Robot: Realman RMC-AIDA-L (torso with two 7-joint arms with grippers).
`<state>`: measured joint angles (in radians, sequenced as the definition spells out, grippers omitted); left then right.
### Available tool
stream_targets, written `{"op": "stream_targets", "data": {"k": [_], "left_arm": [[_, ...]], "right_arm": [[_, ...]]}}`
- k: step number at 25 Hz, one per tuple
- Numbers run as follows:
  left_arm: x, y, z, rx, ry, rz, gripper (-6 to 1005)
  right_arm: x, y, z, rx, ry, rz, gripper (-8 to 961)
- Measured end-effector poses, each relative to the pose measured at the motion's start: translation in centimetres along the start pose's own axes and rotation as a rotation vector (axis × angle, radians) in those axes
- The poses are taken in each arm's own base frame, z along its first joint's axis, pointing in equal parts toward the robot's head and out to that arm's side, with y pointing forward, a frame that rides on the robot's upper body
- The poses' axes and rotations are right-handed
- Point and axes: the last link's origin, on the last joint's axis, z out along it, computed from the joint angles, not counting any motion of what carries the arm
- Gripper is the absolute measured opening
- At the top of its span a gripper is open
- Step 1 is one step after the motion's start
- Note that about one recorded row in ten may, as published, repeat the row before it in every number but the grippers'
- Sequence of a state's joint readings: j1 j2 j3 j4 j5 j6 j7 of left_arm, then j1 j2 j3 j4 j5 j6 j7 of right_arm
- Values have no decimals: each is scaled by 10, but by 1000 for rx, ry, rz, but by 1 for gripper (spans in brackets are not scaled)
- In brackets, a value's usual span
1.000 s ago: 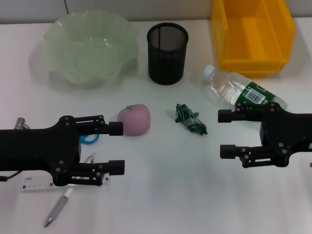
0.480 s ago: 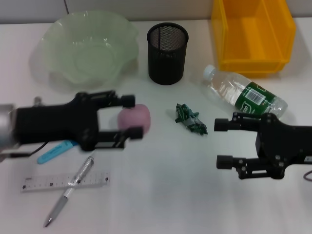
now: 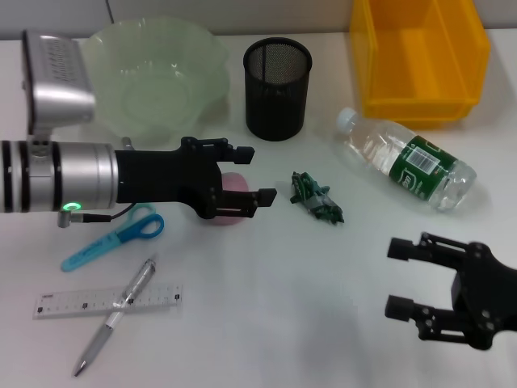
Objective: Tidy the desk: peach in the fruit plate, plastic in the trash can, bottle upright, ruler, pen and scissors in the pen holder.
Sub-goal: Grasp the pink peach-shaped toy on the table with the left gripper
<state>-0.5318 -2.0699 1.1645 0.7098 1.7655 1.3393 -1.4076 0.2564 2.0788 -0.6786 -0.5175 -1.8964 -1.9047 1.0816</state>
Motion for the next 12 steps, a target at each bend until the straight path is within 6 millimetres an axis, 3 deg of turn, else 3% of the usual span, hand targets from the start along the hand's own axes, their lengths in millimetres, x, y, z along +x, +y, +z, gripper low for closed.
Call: {"op": "stream_targets", "data": {"k": [5,12], "left_arm": [[-8,-3,6,42,-53,11,757],[-26,-6,-1,78,-138,-6,752]], "right_arm": [[9,7,-4,19,-15,16,774],[9,6,-3,23,-28,15,774]]}}
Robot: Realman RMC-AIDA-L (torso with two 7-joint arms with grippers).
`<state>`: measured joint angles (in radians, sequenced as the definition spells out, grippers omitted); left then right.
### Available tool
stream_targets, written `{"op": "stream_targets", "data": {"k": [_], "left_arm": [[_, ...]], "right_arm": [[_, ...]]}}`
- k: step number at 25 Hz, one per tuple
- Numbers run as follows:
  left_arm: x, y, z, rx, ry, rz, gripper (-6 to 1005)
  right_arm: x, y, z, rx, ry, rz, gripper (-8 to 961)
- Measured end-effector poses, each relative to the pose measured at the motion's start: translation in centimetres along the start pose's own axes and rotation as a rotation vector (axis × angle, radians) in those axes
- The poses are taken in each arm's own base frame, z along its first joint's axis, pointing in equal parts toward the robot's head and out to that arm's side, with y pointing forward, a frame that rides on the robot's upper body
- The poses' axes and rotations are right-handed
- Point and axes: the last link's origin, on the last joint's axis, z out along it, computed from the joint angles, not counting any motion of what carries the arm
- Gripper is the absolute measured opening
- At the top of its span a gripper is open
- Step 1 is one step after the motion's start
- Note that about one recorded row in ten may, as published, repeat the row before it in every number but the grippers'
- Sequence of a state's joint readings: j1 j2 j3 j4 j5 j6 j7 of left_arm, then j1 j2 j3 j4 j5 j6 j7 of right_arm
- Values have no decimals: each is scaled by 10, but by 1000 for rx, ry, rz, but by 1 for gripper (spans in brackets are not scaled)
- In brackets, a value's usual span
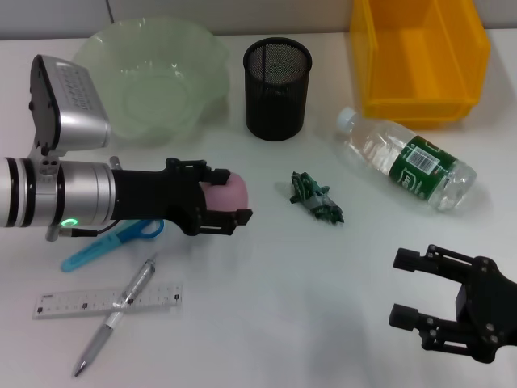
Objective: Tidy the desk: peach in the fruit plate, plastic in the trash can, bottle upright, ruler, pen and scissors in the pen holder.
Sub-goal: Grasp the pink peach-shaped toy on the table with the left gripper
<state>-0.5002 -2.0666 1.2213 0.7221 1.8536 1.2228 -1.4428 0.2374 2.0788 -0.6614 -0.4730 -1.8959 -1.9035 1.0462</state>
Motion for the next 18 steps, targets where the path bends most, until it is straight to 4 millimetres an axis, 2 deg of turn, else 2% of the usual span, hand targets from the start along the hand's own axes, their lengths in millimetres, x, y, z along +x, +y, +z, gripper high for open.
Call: {"op": "stream_targets", "data": {"k": [8,18], "left_arm": [[-4,-2,1,17,-25,-2,747],[7,-7,-1,50,3,26,740]], "right_arm": [[-6,-6,3,-1,-11,-19,774],[-8,-7,6,-8,-14,-23,773]]}}
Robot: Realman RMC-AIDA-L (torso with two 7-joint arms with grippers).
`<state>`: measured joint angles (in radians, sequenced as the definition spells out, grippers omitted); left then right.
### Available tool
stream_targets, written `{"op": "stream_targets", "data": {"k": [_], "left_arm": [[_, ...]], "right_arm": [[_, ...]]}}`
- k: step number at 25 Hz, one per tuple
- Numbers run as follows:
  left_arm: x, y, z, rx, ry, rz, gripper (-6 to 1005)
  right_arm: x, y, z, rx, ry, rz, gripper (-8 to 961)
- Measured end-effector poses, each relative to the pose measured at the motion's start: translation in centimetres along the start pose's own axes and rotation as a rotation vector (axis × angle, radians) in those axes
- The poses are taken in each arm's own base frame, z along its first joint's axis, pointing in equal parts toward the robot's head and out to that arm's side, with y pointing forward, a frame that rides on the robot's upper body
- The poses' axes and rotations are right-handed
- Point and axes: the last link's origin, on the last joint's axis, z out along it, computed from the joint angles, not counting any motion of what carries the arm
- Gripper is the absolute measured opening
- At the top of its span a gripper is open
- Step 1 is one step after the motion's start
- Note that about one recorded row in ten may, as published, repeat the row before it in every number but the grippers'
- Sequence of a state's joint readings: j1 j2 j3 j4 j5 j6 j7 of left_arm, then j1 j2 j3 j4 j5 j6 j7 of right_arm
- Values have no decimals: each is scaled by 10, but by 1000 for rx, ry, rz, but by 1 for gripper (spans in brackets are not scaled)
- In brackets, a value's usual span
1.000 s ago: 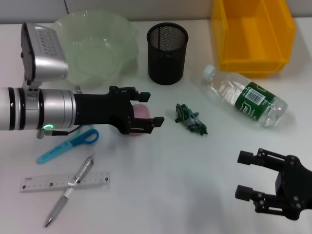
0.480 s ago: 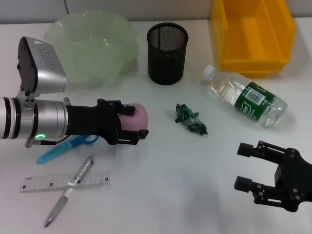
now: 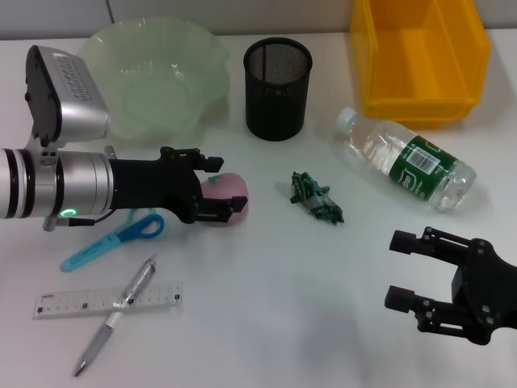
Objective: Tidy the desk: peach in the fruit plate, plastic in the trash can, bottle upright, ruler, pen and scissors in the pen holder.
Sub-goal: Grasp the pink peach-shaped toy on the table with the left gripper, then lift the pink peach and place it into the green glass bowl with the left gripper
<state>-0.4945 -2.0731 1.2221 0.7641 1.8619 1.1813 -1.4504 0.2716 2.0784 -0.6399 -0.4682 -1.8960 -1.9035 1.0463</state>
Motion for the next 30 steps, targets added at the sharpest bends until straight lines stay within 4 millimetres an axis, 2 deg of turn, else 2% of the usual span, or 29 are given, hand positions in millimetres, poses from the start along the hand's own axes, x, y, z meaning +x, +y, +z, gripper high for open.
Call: {"op": "stream_targets", "data": {"k": [20,30], "left_arm": [[-5,-1,8,18,-27,-2,726],[-3,-4,8,35,-28,4,303]], "right_arm": [[-2,-7,6,7,11,-5,773],[-4,-10,8,7,16,-12,773]]}}
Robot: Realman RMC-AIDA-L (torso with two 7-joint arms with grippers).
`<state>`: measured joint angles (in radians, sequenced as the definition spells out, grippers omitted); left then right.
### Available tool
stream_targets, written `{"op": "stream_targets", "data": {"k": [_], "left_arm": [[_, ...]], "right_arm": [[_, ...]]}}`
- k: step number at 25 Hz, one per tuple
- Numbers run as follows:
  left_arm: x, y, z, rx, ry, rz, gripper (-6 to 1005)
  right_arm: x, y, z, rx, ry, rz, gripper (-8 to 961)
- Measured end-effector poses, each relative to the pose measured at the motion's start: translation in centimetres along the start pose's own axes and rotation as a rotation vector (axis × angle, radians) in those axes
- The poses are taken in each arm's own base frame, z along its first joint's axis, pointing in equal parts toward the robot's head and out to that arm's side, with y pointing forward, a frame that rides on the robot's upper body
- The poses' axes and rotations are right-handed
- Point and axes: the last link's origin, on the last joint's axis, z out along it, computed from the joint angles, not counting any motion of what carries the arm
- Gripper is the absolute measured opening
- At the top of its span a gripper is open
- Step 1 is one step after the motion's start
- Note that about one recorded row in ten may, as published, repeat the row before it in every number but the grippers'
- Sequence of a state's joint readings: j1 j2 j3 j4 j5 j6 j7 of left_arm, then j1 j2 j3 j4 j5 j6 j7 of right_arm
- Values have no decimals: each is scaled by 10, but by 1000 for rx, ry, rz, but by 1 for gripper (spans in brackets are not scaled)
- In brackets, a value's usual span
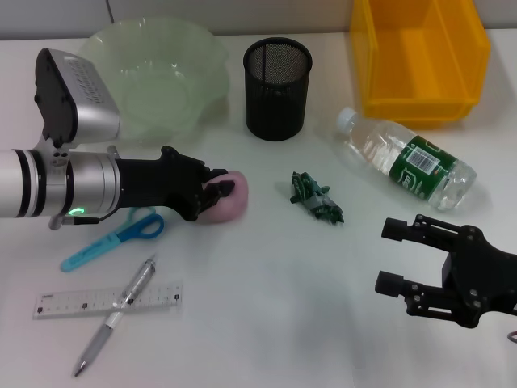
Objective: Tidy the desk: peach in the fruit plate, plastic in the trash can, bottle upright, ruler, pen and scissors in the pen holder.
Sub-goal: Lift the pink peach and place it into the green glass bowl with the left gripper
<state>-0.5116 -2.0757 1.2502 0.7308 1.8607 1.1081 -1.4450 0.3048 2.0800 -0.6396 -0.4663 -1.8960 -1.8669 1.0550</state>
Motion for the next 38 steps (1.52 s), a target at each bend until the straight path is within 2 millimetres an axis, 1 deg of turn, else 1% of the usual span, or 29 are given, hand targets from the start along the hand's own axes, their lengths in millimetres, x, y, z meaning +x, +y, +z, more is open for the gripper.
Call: {"op": "stream_targets", "data": {"k": [1,2,3,6,7,11,12,13,16,17,18,22,23,27,29,30,36,38], "left_arm": [[1,0,0,-2,3,-1,258],[8,1,-2,-17,34,-8,221],[8,1,-2,-17,34,-8,184],[23,3,-10,-43,111,-6,72],[36,3,-17,-42,160,14,69],[50,-3,-24,3,196,48,59],[57,-14,-24,70,206,44,56],[57,-14,-24,70,206,44,54],[65,-35,-24,198,209,10,46],[66,-47,-24,277,200,0,43],[66,-47,-24,277,200,0,43],[62,-65,-18,409,160,-10,44],[62,-65,-18,409,160,-10,43],[52,-74,-11,500,108,-19,43],[52,-74,-11,500,108,-19,44],[45,-79,-8,542,83,-36,44],[39,-83,-4,559,62,-68,60],[38,-83,-5,563,67,-83,144]], "right_arm": [[0,0,0,1,0,0,773],[0,-1,0,6,-2,-1,773],[0,-1,0,6,-2,-1,773],[-1,-1,-1,15,-7,-1,773],[-1,-1,-1,16,-8,0,773],[-1,-1,-1,15,-10,1,773],[0,-1,0,14,-10,2,773],[0,-1,0,14,-10,2,773],[0,-1,0,13,-12,5,773],[1,0,0,15,-16,10,773],[1,0,0,15,-16,10,774],[2,1,-1,22,-27,15,774],[2,1,-1,22,-27,15,774],[2,1,-1,24,-28,18,773],[2,1,-1,23,-28,18,773],[2,1,-1,23,-28,18,773],[1,0,2,15,-31,19,774],[1,0,3,13,-31,18,773]]}}
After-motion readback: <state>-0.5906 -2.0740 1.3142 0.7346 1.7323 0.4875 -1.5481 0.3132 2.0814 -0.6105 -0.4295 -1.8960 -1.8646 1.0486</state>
